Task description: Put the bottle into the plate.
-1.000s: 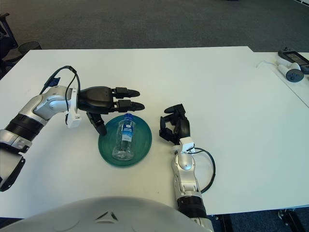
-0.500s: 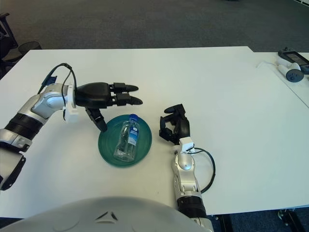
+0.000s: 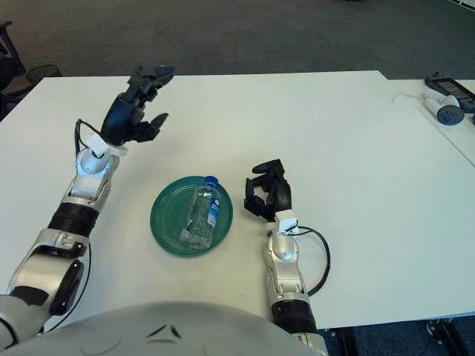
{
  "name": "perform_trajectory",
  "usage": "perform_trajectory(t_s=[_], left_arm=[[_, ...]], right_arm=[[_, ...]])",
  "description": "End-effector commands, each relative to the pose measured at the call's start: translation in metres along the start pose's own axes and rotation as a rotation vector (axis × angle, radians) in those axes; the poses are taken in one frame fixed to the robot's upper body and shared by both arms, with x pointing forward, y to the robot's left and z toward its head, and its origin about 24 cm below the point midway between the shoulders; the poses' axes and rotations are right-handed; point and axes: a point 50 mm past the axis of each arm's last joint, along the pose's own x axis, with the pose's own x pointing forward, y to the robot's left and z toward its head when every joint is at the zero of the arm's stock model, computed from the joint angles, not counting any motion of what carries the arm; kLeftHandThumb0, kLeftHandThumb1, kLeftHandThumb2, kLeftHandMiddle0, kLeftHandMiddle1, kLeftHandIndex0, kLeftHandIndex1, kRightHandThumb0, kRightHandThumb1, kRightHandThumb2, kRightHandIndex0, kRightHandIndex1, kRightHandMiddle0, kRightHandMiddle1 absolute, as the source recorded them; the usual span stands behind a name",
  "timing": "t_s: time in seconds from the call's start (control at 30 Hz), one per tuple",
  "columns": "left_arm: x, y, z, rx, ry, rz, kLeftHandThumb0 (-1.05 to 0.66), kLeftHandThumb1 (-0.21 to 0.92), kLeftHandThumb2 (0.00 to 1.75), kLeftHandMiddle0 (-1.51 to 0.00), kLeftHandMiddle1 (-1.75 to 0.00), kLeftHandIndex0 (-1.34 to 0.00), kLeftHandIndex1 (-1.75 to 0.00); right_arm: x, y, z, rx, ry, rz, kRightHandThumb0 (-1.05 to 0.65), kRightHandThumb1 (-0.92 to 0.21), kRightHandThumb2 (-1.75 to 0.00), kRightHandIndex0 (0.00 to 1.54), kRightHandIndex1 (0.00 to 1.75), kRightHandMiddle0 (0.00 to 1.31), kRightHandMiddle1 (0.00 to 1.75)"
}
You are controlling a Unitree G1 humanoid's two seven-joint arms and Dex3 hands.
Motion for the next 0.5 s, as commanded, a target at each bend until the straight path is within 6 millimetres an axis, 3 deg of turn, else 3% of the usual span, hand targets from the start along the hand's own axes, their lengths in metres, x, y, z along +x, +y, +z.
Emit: perform_trajectory(t_s=[0.0, 0.47], left_arm=[[-0.003, 0.007, -0.001, -0.049, 0.034, 0.112, -0.75, 0.92, 0.85, -0.16, -0.59, 0.00, -0.98], [-0.026, 0.020, -0.018, -0.063, 0.239, 0.247, -0.88, 0.92, 0.91, -0.16, -0.27, 0.00, -0.75]], right_arm=[[-0.032, -0.007, -0.045, -0.020, 0.254, -0.022, -0.01, -0.62, -0.87, 0.48, 1.49, 0.27, 1.75], [-0.034, -0.006, -0.044, -0.027, 0.267, -0.018, 0.00, -0.68, -0.78, 0.42, 1.44, 0.31, 1.75]])
